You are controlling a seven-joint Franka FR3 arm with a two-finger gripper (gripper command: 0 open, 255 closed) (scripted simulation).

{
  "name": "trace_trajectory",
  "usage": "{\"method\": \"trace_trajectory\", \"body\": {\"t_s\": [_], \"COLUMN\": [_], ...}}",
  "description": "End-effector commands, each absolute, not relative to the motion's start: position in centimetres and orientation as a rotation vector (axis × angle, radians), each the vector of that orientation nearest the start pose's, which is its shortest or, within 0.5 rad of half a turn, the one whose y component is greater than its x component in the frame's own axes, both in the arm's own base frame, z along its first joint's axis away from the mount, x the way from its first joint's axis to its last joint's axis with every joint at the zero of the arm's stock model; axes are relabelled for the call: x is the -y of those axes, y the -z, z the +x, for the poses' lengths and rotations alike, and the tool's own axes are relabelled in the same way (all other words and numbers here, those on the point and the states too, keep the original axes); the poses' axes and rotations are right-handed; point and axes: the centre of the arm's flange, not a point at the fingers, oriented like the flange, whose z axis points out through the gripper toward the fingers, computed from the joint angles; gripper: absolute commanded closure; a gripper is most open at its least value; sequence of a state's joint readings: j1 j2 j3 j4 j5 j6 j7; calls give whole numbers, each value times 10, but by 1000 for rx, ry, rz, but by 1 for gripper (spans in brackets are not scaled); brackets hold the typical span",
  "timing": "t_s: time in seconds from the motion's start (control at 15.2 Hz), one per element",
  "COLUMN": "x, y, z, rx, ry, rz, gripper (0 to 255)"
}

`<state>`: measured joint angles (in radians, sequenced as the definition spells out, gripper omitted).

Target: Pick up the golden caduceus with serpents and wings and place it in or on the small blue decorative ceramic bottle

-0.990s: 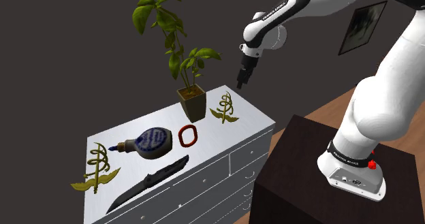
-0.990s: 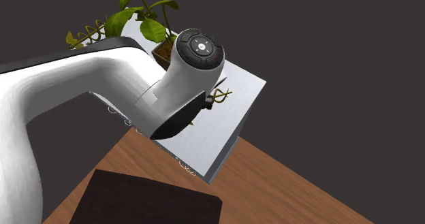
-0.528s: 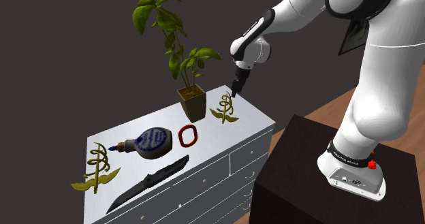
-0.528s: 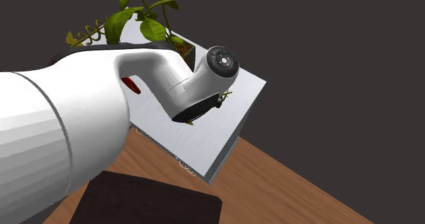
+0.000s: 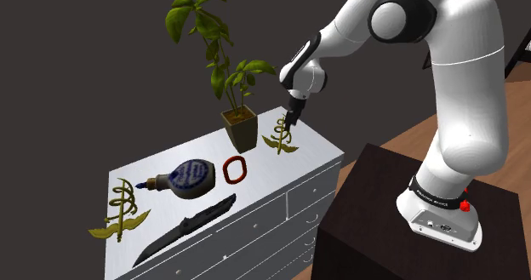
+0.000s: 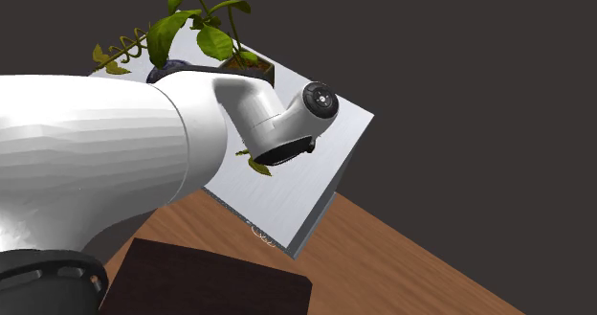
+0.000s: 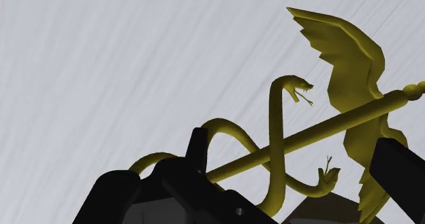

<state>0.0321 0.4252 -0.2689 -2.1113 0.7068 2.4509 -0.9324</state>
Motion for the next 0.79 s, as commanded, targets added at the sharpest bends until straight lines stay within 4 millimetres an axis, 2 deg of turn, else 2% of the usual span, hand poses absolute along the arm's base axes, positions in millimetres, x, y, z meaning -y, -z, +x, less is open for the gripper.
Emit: {"method": "trace_trajectory", "body": {"t_s": [0.0,0.2,0.73], "x": [132,128,128], "y": [-202,-189,-189], "z": [558,559,559], "rx": [216,216,216], "ry": [204,204,204], "rz": [-2837,-2837,-2837], "gripper": [0,0,0]}}
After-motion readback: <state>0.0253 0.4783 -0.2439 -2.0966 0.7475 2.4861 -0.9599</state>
